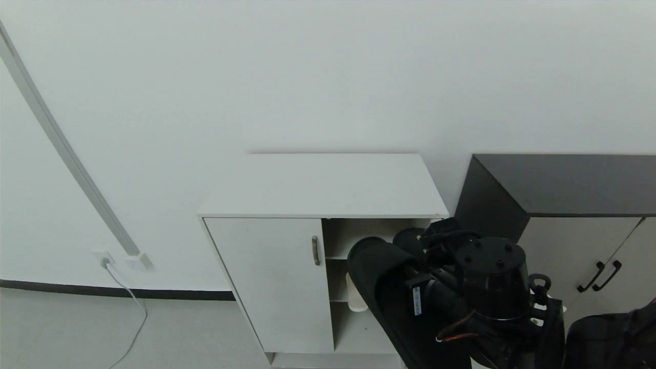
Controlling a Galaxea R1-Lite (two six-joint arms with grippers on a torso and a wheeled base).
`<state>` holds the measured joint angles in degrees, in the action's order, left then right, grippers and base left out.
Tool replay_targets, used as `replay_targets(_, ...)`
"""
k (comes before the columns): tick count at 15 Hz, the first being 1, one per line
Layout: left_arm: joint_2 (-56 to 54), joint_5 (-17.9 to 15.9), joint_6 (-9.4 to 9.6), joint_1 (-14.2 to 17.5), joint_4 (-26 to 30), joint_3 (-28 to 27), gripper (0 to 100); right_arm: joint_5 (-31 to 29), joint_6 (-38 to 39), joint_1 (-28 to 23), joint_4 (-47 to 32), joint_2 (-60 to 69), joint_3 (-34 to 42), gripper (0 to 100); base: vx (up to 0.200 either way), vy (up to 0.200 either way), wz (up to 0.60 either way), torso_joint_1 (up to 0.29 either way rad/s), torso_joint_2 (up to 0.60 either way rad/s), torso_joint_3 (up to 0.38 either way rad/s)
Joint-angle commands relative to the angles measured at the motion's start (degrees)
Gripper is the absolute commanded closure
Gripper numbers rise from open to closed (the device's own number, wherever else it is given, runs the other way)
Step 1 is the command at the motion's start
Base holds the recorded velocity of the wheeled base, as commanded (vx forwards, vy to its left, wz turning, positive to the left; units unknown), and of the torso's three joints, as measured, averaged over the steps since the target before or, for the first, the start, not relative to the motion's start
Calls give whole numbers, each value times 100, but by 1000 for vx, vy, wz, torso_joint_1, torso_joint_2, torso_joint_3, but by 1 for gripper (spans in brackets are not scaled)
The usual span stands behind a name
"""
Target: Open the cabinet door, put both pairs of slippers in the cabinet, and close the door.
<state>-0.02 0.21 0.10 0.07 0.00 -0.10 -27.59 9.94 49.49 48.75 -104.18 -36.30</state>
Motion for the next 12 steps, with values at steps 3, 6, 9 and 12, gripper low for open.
replay_targets(3, 2, 6, -1, 1, 0, 1, 100, -1, -9, -1, 3, -15, 0, 100, 0, 0, 0, -173, 412, 237)
replay_targets(6, 2, 6, -1, 1, 0, 1, 100, -1, -9, -1, 3, -15, 0, 100, 0, 0, 0, -220, 530, 303)
replay_targets(9, 2, 6, -1, 1, 0, 1, 100, -1, -9, -1, 3, -23, 9, 100, 0, 0, 0, -235, 551, 323)
replay_targets(12, 2, 6, -1, 1, 0, 1, 100, -1, -9, -1, 3, -41, 27, 100, 0, 0, 0, -209, 531, 318)
